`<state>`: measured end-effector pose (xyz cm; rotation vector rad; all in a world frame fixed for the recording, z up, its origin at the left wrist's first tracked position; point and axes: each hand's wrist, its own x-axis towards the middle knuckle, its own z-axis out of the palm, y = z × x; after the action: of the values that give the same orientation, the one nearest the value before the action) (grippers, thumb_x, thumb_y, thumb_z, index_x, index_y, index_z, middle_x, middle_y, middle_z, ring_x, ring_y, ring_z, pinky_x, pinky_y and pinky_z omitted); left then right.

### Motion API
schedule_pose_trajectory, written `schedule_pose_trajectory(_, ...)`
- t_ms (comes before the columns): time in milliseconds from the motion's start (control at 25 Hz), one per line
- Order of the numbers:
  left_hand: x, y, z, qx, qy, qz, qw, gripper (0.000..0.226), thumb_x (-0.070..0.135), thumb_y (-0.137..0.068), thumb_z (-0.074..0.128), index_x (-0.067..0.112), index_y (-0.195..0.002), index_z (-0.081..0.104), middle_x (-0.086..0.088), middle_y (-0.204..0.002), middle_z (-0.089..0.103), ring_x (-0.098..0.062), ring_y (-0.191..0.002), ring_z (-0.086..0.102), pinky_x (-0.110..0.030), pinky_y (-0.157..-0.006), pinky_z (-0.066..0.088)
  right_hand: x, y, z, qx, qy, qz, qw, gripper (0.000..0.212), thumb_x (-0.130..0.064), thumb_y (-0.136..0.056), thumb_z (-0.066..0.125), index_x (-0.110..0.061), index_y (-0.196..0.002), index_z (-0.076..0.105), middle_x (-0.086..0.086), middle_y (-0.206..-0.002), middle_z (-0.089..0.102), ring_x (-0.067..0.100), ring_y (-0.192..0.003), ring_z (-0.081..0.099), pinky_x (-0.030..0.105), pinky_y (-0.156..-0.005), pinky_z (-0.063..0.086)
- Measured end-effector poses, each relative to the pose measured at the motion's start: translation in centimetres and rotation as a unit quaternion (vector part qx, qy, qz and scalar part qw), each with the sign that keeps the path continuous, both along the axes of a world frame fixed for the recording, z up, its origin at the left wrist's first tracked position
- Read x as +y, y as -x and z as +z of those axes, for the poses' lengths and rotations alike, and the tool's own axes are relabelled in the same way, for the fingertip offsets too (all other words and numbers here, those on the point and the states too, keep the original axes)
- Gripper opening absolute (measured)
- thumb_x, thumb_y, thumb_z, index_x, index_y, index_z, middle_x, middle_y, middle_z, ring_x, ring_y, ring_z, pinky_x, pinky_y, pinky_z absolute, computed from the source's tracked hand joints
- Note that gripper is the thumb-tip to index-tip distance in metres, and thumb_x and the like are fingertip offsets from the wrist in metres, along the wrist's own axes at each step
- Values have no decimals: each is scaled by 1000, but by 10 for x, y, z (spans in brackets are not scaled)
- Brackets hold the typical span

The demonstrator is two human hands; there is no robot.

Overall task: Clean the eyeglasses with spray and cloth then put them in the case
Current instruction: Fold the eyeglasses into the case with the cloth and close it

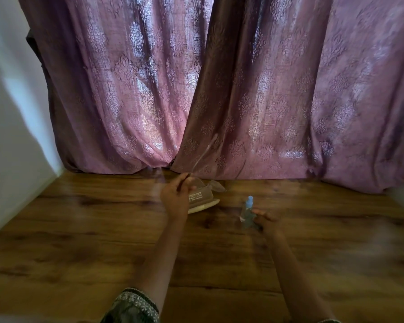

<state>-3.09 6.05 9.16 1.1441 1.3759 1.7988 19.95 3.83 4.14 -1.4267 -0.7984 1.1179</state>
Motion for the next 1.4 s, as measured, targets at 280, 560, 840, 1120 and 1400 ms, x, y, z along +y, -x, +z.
schedule_pose_trajectory(280, -8, -6, 6, -175, 3, -62, 982, 29, 1, -89, 52, -6, -118, 55, 15, -66, 72, 0, -55, 63, -10, -56, 52, -13, -1, -50, -239, 99, 61, 964, 30, 8, -80, 56, -19, -67, 55, 17, -89, 65, 31, -85, 61, 31, -65, 48)
schedule_pose_trajectory(560, -14, -10, 9, -203, 10, -69, 977, 31, 2, -88, 54, -8, -117, 55, 6, -72, 71, 0, -55, 63, -11, -57, 53, -12, 11, 5, -422, 64, 52, 903, 21, -21, -90, 49, -6, -91, 62, 7, -83, 66, 20, -71, 62, 25, -62, 50)
schedule_pose_trajectory(840, -17, -20, 16, -207, 20, -87, 974, 29, 1, -88, 55, -5, -116, 56, -5, -84, 65, 0, -54, 63, -11, -54, 51, -8, 36, 82, -269, -246, -28, 931, 32, -17, -91, 55, -11, -121, 59, 0, -96, 67, 11, -84, 63, 2, -67, 44)
schedule_pose_trajectory(1120, -15, -22, 17, -198, 45, -102, 974, 29, 1, -86, 58, -5, -114, 58, 9, -67, 71, 1, -51, 59, -11, -53, 51, 4, 36, 84, -360, -298, -62, 882, 33, -7, -89, 52, -18, -120, 56, 8, -90, 66, 22, -74, 65, 33, -62, 54)
schedule_pose_trajectory(1400, -17, -25, 22, -186, 42, -80, 978, 30, 1, -85, 59, -3, -115, 58, -5, -69, 60, 3, -44, 55, -9, -50, 49, 8, 36, 82, -449, -350, -63, 820, 41, 8, -82, 56, -12, -117, 63, 16, -78, 57, 18, -55, 49, 24, -54, 43)
